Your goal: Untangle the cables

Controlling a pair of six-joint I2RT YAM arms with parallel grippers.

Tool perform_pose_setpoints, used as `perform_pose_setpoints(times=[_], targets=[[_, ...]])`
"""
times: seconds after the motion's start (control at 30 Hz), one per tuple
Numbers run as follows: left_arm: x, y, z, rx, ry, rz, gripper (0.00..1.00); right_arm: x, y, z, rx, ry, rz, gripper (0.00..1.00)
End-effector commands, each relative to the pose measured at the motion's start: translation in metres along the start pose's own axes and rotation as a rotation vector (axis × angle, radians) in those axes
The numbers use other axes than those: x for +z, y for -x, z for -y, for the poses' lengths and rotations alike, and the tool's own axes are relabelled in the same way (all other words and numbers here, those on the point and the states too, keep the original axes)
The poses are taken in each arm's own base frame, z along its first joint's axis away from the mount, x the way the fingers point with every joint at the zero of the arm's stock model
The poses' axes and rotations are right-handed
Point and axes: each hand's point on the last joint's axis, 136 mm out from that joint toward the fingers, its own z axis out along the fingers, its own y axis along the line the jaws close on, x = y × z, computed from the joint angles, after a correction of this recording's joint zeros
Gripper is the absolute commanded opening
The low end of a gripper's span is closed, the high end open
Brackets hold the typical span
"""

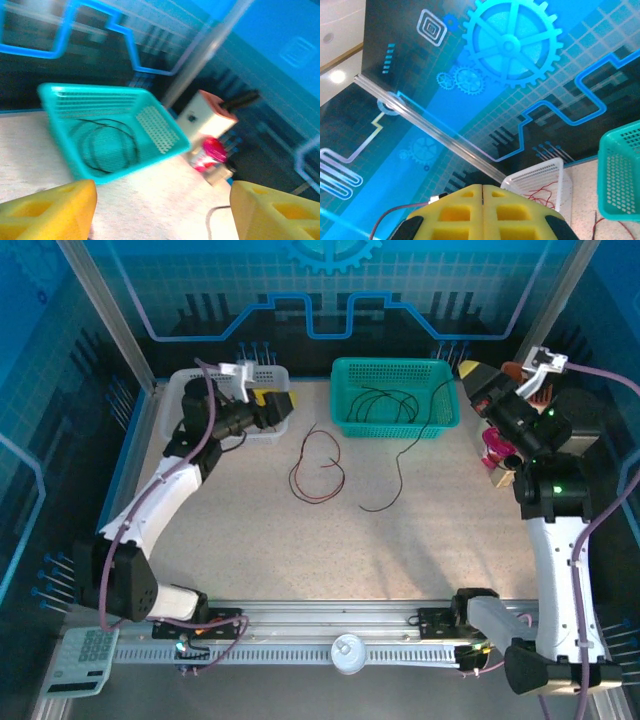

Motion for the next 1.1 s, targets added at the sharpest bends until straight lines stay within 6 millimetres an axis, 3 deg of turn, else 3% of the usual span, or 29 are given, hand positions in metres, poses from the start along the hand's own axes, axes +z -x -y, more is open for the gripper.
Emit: perform_pose_setpoints(times=[0.0,0.27,0.4,0.73,0.93,1.07], targets=[[0.004,-0.018,0.049,0.042,-0.171,-0.025,0.74,0.007,0.003,-0.027,-0.049,0.066,0.011,0.00],[0.024,-0.070,0.124,0.124,-0.380,-0.170,0.79,0.036,-0.024,-0.049,-0.055,0.126,-0.106,0.00],[0.031,-0.084,0.147,0.180,-0.423,-0.222,0.79,0.047,-0.036,-0.060,-0.057,0.154,-0.147,0.00],[0.047,-0.071,0.139,0.248,-0.324,-0.155,0.79,0.061,-0.061,-0.086,-0.064,0.212,-0.207,0.00],[0.060,-0.077,0.130,0.233,-0.307,-0.168,0.77,0.062,-0.066,-0.101,-0.068,0.246,-0.221,0.00],[0.067,-0.083,0.126,0.209,-0.309,-0.173,0.64,0.063,-0.068,-0.105,-0.062,0.258,-0.227,0.00]])
